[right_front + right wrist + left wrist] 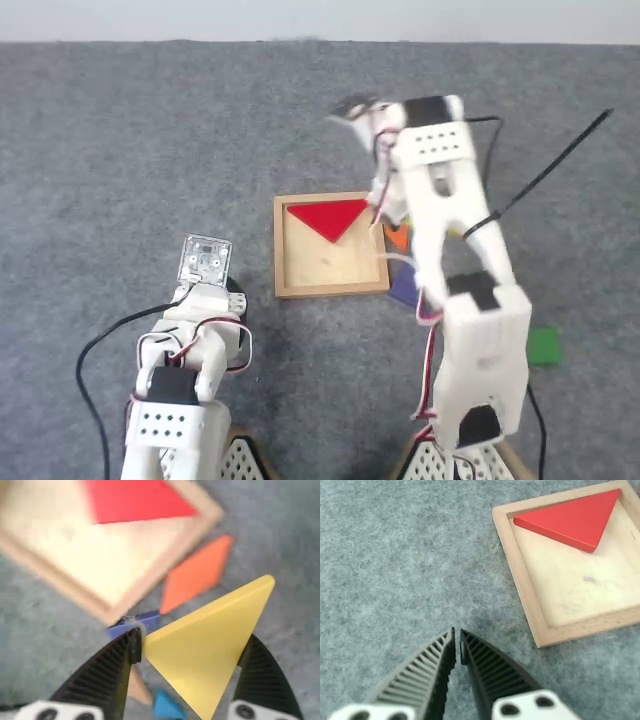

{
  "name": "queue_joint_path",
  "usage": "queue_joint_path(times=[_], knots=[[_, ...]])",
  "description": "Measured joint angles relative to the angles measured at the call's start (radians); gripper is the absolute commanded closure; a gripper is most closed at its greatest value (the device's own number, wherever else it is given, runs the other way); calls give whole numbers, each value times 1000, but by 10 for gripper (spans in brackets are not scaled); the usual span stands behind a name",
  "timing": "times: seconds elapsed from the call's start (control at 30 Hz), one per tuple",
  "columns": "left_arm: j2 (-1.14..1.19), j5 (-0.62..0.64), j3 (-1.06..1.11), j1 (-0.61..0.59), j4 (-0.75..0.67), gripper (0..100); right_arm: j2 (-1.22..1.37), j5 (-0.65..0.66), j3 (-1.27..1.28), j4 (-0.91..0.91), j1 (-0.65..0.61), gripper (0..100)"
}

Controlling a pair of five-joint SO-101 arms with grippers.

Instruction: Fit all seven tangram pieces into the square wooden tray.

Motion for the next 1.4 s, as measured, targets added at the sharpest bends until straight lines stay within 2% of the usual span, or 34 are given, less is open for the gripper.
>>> queue_joint_path(times=[0.23, 0.4, 0.5, 0.7, 0.83, 1.07, 1.4], knots=[[0, 0, 0, 0, 0, 985, -115, 160, 87, 0, -175, 753], [0, 0, 0, 0, 0, 985, -115, 172, 87, 0, -269, 753], [0, 0, 0, 0, 0, 985, -115, 44, 87, 0, -296, 753], [0, 0, 0, 0, 0, 985, 34, -465, 87, -18, -293, 753], [0, 0, 0, 0, 0, 985, 117, -664, 87, -115, -295, 753], [0, 0, 0, 0, 0, 985, 133, -775, 87, -219, -292, 751], [0, 0, 0, 0, 0, 985, 133, -781, 87, -236, -245, 747]])
